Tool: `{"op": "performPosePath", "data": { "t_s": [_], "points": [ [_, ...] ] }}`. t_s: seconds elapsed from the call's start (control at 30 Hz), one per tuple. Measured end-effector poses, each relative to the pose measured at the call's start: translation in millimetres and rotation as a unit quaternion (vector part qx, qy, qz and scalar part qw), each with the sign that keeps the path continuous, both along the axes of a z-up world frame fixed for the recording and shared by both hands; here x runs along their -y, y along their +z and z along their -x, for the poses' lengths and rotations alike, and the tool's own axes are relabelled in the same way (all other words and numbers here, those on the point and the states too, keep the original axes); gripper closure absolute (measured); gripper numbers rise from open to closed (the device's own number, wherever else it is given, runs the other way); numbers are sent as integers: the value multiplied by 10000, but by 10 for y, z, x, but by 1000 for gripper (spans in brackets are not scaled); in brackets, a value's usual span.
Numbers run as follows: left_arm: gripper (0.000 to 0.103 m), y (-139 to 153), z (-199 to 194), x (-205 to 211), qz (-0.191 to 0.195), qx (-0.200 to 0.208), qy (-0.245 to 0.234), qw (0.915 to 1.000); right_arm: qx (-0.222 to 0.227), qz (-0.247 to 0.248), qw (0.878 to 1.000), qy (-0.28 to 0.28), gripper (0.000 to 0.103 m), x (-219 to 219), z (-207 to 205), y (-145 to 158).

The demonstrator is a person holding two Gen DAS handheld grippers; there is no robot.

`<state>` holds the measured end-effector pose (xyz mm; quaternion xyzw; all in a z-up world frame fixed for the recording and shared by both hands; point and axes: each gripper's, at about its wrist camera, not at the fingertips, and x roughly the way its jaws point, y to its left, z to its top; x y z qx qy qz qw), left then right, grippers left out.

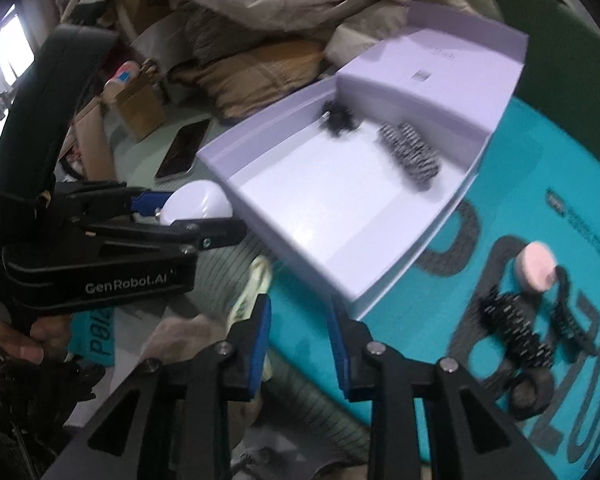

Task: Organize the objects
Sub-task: 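Carry the white ball with left tool while right tool carries claw clip over box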

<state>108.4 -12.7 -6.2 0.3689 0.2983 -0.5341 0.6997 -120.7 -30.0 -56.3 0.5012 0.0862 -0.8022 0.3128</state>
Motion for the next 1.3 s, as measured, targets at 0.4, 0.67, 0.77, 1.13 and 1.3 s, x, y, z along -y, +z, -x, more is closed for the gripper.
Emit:
{"op": "performPosePath", "data": {
  "t_s": [0.4,0.67,0.77,1.13,1.3],
  "points": [
    [54,-185,-180,-259,-172,-18,215,9996,255,-76,9991,317,63,208,-178,-202],
    [54,-331,-346,-281,-355,-72,358,9987,398,-253,9982,382,63,360,-157,-382],
    [54,-370,-390,-259,-416,-84,378,9984,462,-298,9978,373,63,406,-116,-444],
    [54,-480,-418,-219,-571,-138,356,9976,461,-141,9976,500,81,474,-87,-501],
    [54,-467,-343,-217,-549,-102,300,9980,447,-98,9978,486,82,451,-96,-458]
  ]
}}
